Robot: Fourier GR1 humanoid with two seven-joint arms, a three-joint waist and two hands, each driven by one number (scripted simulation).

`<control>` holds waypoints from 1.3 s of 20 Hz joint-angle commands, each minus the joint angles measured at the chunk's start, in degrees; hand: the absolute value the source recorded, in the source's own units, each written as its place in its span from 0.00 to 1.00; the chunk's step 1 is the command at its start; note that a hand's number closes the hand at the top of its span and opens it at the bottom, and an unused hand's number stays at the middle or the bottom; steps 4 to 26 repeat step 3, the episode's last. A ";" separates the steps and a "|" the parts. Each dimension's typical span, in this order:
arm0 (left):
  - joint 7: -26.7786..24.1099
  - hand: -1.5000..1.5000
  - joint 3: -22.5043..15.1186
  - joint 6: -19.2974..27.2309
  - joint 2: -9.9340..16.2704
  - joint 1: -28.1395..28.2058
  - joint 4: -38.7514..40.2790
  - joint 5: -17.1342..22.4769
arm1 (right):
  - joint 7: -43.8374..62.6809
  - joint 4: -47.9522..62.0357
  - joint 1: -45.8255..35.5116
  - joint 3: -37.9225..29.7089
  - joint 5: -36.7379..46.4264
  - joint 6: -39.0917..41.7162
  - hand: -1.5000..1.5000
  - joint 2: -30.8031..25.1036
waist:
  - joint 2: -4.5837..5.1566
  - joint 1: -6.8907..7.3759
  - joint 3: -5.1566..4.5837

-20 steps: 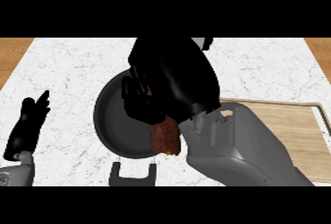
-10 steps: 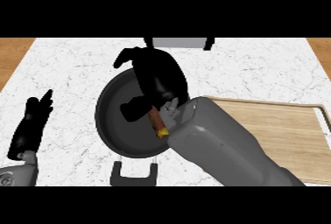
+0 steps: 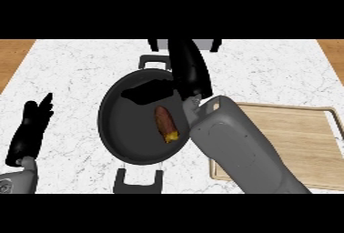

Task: Pick the sweet potato from the tray and place it in the pot

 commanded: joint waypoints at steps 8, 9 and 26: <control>0.90 0.50 0.22 0.64 -0.20 -0.61 0.77 -0.60 | -5.16 -5.17 5.37 -9.15 -3.64 -0.97 0.00 -5.06 | -0.18 -1.27 0.03; 0.90 0.50 0.22 0.64 -0.20 -0.61 0.77 -0.60 | -5.16 -5.17 5.37 -9.15 -3.64 -0.97 0.00 -5.06 | -0.18 -1.27 0.03; 0.90 0.50 0.22 0.64 -0.20 -0.61 0.77 -0.60 | -5.16 -5.17 5.37 -9.15 -3.64 -0.97 0.00 -5.06 | -0.18 -1.27 0.03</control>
